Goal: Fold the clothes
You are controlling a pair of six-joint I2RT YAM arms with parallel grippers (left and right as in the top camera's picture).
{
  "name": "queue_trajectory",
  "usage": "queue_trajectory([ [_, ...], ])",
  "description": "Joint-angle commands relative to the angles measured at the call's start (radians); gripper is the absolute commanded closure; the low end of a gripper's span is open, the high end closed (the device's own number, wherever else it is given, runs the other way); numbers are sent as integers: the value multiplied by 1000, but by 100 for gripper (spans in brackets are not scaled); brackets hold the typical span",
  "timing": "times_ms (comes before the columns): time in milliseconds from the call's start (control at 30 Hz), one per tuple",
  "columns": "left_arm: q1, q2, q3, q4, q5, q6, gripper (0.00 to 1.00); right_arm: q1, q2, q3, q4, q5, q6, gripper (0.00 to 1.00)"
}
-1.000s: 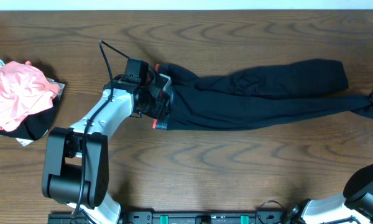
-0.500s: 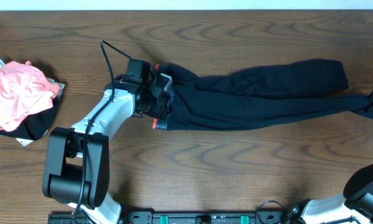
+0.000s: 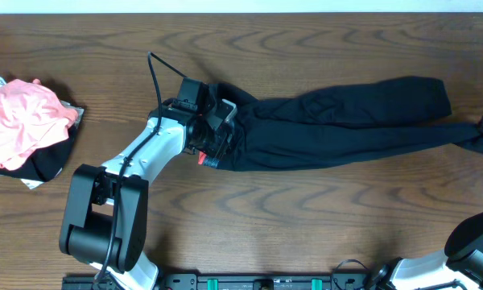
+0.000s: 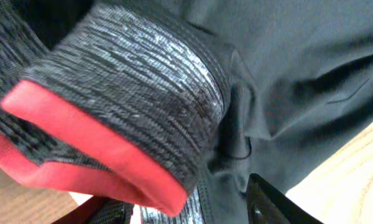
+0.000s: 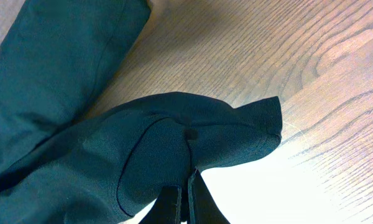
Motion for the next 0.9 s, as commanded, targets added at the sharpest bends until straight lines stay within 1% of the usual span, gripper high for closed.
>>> queue_trajectory([
  [0,-1,7,-10,-6,-26,3,42,-5,-4,3,0,6,2,98],
  [100,0,7,-38,30,-77,3,42,-5,-4,3,0,2,2,98],
  [333,-2,7,-60,71,-56,3,43,-5,-4,3,0,2,2,98],
  [500,-2,7,-60,73,48,3,59,-5,-4,3,0,-4,2,98],
  [633,-2,7,-60,72,52,3,79,-5,-4,3,0,-4,2,99],
  [667,-1,7,-60,69,52,3,81,-5,-4,3,0,-4,2,98],
  [700,-1,7,-60,67,52,3,87,-5,-4,3,0,-4,2,98],
  [733,-1,7,-60,64,52,2,91,-5,-4,3,-1,-4,2,98],
  [800,-1,-1,-60,49,52,-1,94,-5,-4,3,-1,-4,2,98],
  [867,-1,-16,-60,39,52,-20,94,-5,-4,3,-4,-4,2,98],
])
